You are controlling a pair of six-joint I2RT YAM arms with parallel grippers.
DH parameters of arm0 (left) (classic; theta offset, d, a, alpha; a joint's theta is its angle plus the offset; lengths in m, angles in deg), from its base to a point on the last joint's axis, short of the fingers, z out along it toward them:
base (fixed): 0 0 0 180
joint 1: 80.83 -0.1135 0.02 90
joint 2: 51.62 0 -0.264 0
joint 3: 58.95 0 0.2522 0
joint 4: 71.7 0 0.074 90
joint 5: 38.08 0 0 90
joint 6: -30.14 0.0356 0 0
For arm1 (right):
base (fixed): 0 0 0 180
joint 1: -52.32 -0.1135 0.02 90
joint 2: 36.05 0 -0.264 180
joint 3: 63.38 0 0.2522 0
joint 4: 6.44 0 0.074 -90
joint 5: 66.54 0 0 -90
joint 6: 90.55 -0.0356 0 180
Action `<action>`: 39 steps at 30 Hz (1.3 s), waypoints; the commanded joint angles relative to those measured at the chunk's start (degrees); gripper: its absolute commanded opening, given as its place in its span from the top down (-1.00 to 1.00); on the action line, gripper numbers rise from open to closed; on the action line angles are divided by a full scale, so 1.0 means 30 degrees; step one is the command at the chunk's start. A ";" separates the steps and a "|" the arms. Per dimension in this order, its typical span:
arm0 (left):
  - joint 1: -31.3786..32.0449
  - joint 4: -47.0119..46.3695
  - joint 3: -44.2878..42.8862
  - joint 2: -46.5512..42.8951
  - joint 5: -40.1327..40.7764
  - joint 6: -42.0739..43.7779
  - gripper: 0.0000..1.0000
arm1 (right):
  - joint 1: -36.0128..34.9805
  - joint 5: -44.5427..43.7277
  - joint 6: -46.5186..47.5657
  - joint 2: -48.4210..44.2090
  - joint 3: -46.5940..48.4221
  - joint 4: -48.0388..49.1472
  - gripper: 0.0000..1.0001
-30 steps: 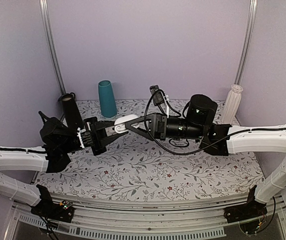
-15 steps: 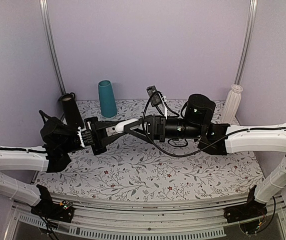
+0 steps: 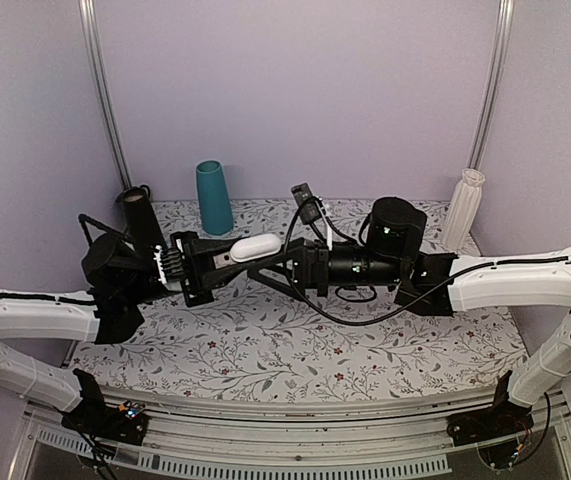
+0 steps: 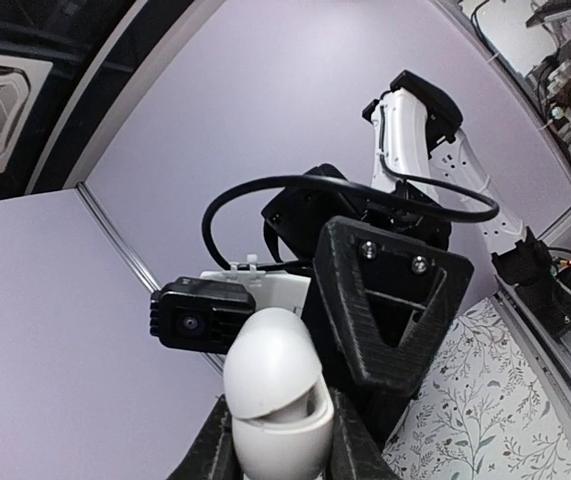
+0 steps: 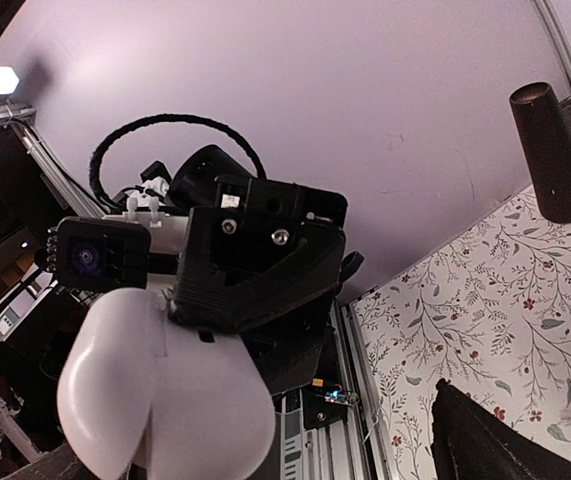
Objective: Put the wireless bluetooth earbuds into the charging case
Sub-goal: Open the charging case with the earbuds.
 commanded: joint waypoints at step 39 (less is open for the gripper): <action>0.0247 -0.0688 -0.0565 0.0461 -0.0954 -0.0912 1.00 | 0.0007 -0.0757 -0.1577 -0.0063 0.0307 0.1721 -0.93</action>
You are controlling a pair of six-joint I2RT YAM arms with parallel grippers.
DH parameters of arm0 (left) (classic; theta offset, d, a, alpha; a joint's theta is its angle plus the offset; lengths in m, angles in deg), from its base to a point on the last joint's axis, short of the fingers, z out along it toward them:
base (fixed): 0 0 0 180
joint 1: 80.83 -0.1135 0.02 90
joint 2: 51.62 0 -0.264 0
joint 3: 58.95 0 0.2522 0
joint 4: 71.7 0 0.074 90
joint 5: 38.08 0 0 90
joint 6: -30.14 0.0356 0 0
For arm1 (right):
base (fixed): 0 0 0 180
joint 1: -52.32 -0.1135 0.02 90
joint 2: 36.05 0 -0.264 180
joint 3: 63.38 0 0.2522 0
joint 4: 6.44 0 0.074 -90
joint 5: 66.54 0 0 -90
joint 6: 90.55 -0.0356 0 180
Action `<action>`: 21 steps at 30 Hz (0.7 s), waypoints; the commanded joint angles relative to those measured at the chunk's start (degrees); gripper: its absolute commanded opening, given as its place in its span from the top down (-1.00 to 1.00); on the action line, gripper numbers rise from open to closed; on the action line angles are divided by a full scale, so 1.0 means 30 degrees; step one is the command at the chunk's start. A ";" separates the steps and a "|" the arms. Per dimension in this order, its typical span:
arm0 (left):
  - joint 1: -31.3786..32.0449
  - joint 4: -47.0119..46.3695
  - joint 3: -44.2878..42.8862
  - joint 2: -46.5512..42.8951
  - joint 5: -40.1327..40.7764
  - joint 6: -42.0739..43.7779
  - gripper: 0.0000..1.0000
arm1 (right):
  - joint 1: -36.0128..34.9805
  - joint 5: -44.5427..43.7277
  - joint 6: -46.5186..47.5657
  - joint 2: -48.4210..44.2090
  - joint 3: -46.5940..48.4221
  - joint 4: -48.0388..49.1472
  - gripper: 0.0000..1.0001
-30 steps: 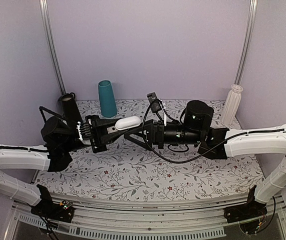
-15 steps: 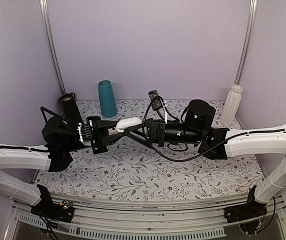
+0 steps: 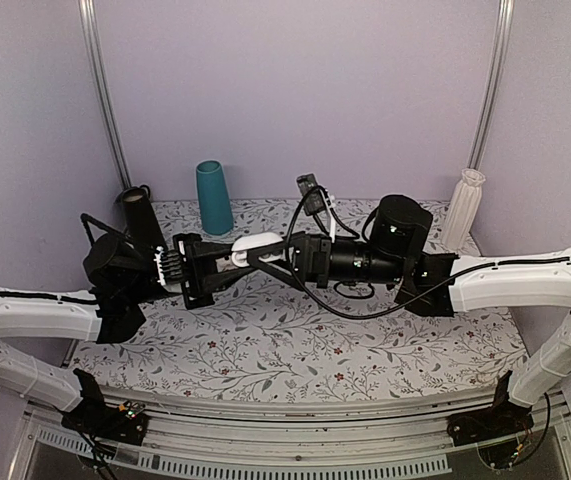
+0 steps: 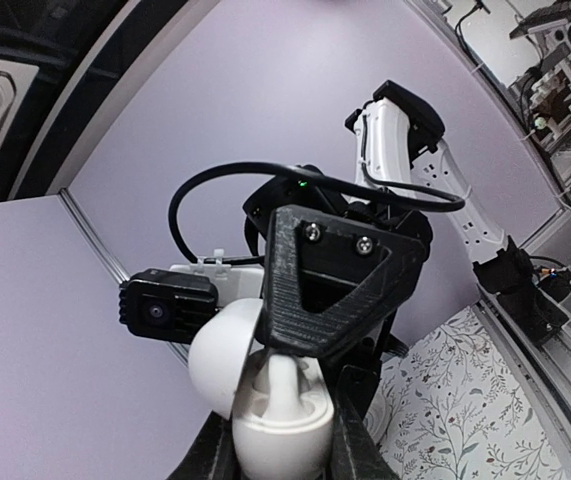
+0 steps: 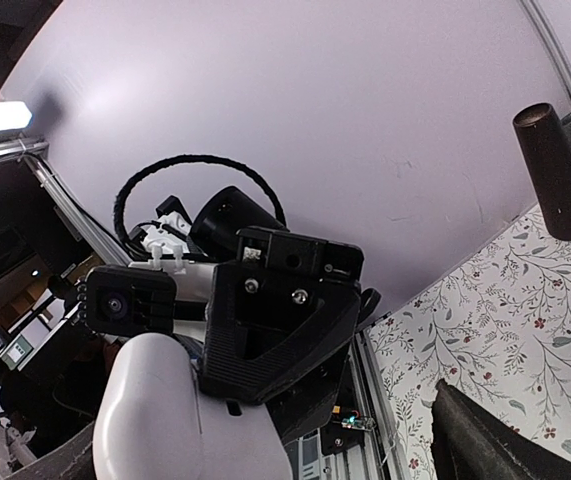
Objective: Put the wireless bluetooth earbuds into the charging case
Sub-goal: Open the charging case with the earbuds.
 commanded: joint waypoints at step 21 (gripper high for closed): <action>0.0242 -0.0804 -0.0391 0.0126 0.0044 -0.0680 1.00 | 0.0075 -0.0291 -0.0823 0.0719 0.0437 -0.0291 -0.57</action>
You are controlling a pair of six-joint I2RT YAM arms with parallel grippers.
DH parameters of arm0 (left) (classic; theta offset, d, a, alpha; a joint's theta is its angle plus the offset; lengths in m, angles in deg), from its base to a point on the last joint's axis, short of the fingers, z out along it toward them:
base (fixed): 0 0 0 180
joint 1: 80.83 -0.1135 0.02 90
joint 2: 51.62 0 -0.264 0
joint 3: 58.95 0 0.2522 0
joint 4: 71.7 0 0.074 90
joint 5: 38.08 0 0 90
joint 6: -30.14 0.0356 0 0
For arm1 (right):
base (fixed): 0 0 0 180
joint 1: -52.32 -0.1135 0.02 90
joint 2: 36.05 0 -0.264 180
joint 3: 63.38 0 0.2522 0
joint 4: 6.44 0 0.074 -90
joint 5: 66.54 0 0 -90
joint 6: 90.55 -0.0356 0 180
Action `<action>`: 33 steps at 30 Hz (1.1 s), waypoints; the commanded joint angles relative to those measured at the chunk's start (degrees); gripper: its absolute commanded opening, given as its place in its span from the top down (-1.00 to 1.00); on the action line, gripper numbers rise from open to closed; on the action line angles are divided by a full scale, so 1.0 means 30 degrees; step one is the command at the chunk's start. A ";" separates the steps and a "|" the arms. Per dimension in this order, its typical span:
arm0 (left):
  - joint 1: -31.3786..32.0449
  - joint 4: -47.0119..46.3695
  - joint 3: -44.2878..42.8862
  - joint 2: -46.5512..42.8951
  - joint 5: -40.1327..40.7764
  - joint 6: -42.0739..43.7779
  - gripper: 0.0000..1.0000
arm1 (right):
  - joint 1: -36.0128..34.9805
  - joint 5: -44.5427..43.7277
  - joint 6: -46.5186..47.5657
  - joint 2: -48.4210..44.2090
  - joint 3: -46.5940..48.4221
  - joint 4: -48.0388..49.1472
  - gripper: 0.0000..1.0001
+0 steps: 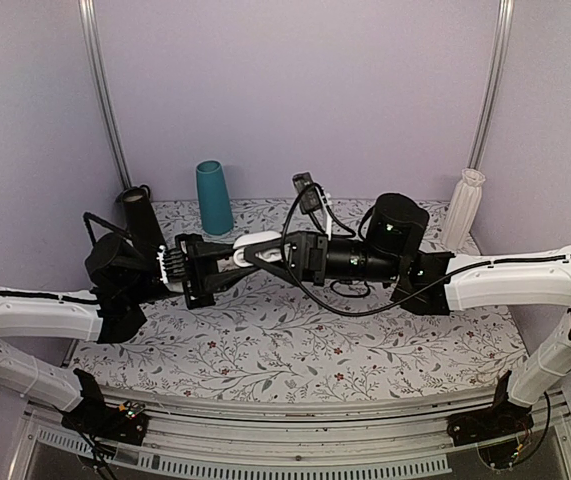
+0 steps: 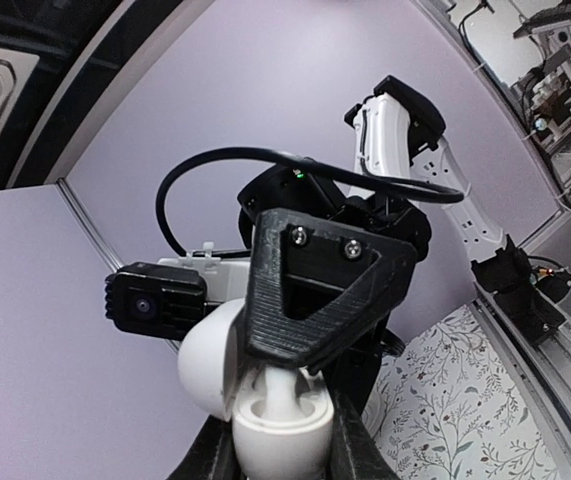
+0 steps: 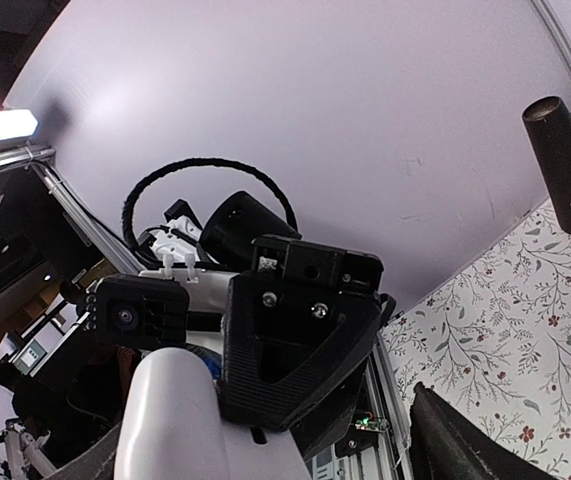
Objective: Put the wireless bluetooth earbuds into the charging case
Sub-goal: Open the charging case with the earbuds, then close the charging case with the earbuds.
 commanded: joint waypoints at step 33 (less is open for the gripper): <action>-0.0067 -0.1408 0.0475 -0.0105 0.4591 -0.7600 1.00 | 0.0581 -0.0959 0.2947 -0.2853 -0.1106 -0.2269 -0.86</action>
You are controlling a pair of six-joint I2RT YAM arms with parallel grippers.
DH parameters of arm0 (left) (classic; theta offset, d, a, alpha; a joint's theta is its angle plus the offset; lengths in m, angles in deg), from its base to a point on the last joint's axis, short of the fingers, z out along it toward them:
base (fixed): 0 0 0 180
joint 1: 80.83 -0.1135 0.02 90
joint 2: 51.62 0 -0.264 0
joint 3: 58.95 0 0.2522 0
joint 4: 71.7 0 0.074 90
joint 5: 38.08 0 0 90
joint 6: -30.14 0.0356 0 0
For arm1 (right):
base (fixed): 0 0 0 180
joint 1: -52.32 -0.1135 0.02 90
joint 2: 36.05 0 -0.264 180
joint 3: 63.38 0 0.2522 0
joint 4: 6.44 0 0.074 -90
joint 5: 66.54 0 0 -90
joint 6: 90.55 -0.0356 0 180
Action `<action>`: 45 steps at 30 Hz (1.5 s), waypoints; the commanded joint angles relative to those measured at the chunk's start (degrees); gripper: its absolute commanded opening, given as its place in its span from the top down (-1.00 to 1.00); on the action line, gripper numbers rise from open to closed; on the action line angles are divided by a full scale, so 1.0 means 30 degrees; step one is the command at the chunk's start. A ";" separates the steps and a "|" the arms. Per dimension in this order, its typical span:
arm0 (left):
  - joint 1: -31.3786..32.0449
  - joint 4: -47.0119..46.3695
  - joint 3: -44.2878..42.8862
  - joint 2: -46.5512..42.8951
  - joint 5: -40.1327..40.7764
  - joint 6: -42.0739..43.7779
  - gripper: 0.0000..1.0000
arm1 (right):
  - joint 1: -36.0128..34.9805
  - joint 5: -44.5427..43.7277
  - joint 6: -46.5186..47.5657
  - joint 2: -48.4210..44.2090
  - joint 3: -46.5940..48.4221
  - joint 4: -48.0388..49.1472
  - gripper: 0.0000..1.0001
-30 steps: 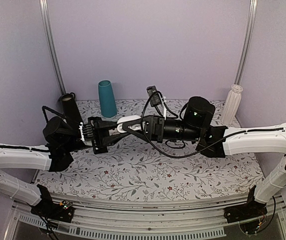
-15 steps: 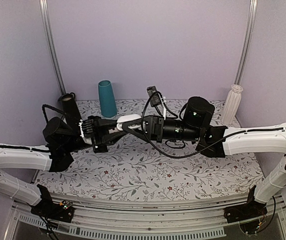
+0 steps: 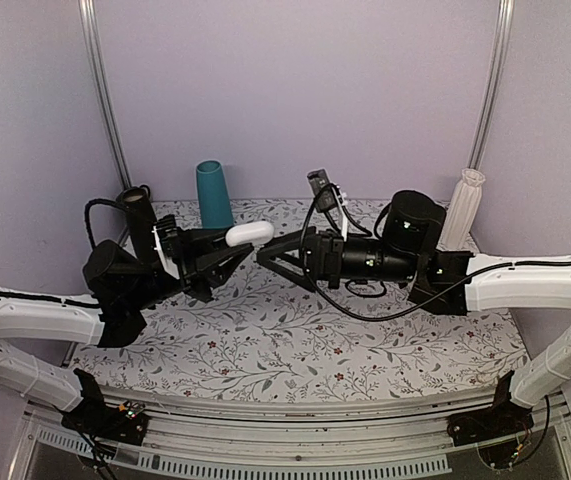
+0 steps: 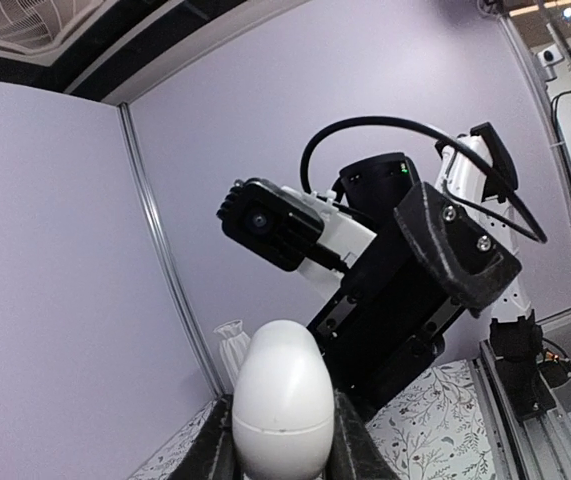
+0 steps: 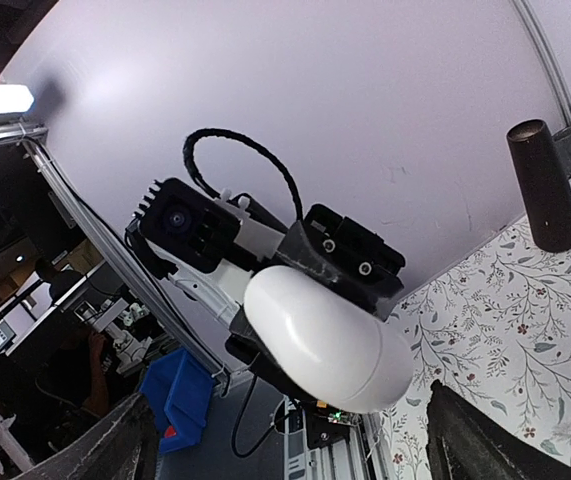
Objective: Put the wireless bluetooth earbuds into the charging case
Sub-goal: Close the charging case with the earbuds, then place the charging case with the earbuds at the center of the board.
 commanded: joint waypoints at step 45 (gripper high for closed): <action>-0.4200 0.9298 -0.9038 1.5408 -0.0317 -1.7557 1.00 | 0.4541 -0.4184 0.1498 -0.6140 -0.4502 -0.5028 -0.85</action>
